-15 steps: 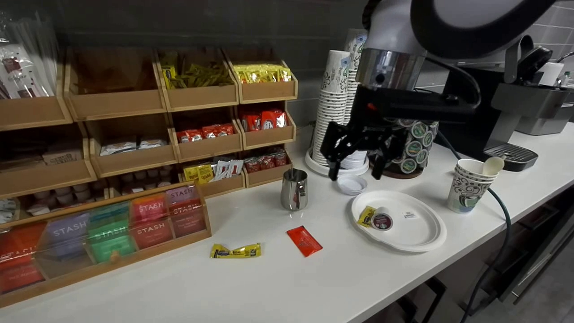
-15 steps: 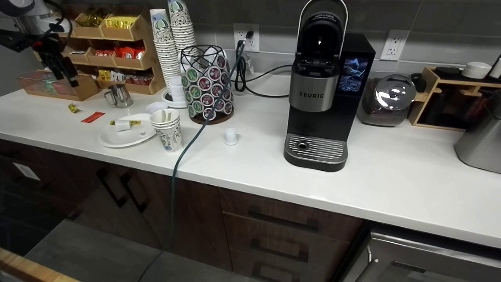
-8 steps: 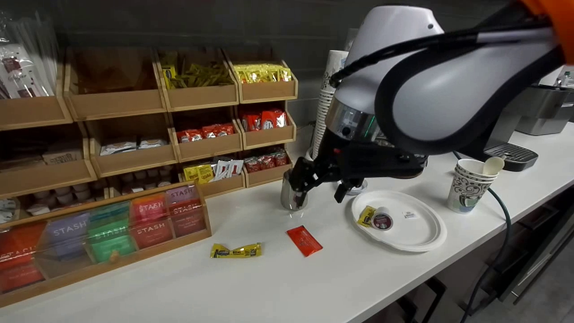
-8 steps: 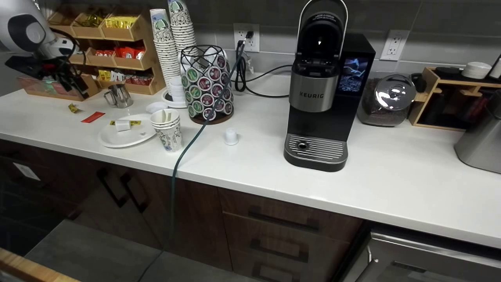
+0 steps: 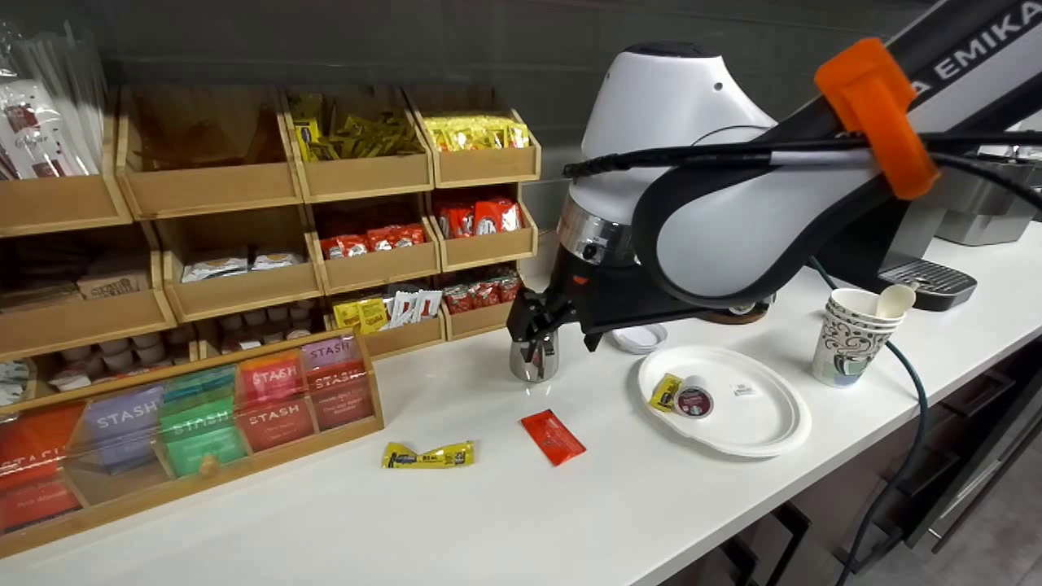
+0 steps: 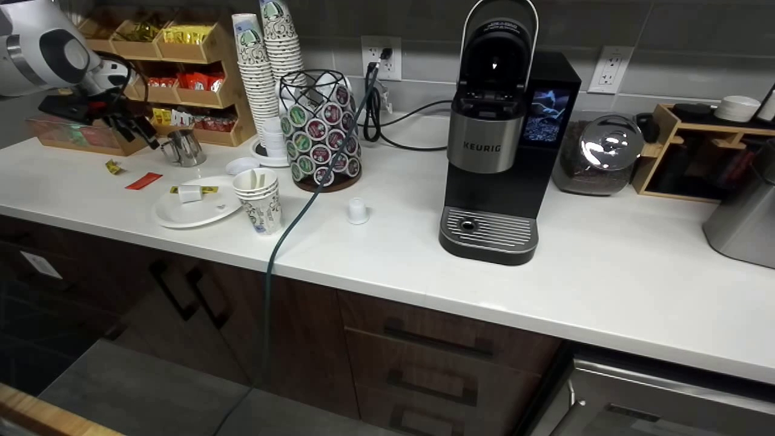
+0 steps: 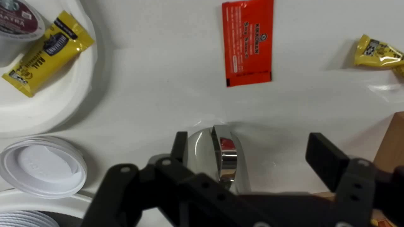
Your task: Put the silver cup on the white plastic plate
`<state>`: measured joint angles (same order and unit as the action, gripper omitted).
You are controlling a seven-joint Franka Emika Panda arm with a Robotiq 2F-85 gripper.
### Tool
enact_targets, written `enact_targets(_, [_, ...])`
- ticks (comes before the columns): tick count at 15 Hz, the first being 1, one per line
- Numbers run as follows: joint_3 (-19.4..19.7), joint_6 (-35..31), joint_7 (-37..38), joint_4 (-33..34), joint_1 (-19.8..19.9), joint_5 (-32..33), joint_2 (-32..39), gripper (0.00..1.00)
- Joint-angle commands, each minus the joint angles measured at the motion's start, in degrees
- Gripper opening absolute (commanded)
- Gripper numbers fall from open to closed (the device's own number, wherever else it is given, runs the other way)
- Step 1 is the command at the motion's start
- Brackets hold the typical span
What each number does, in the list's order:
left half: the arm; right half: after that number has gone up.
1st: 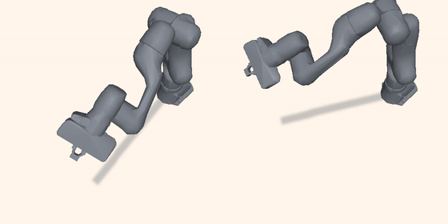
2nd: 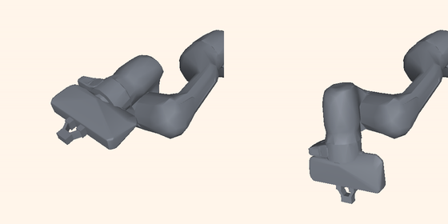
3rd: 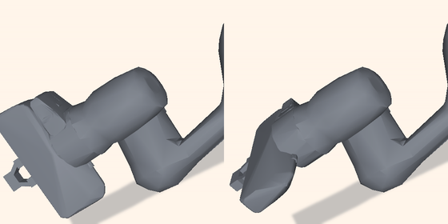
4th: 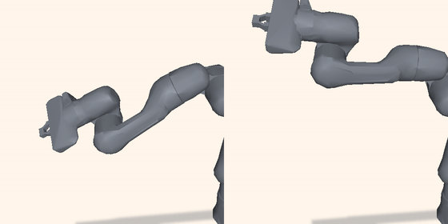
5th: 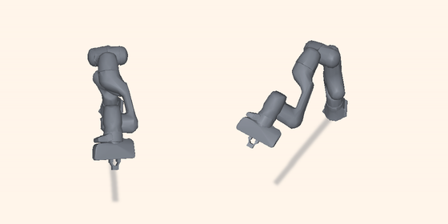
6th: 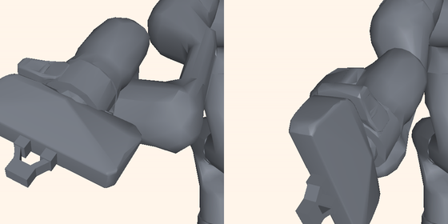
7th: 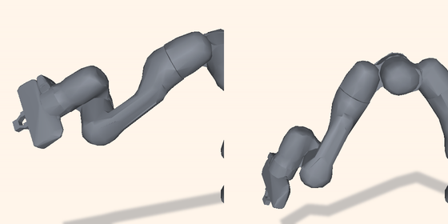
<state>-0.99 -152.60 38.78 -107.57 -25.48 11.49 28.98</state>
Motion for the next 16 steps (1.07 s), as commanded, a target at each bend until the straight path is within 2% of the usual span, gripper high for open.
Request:
enact_targets(1, [3.67,-0.5,3.4,5.63,-2.67,2.55,4.99,0.88])
enact_targets(4, [4.97,0.68,4.2,8.99,-3.09,2.05,7.72,0.63])
enact_targets(6, [5.48,0.9,4.44,10.67,-3.2,1.67,9.18,0.58])
enact_targets(7, [5.84,0.92,4.77,11.46,-3.4,1.67,9.85,0.61])
enact_targets(10, [6.29,1.28,5.02,13.29,-3.68,1.4,11.14,0.55])
enact_targets(11, [6.37,1.48,5.18,13.73,-3.86,1.35,11.38,0.34])
enact_targets(12, [6.52,1.72,5.28,14.07,-4.05,1.43,11.5,0.28])
enact_targets(14, [6.99,3.34,5.76,13.72,-4.93,1.9,10.61,0.11])
enact_targets(16, [7.12,5.5,6.17,13.67,-5.5,2.23,9.94,0.0])
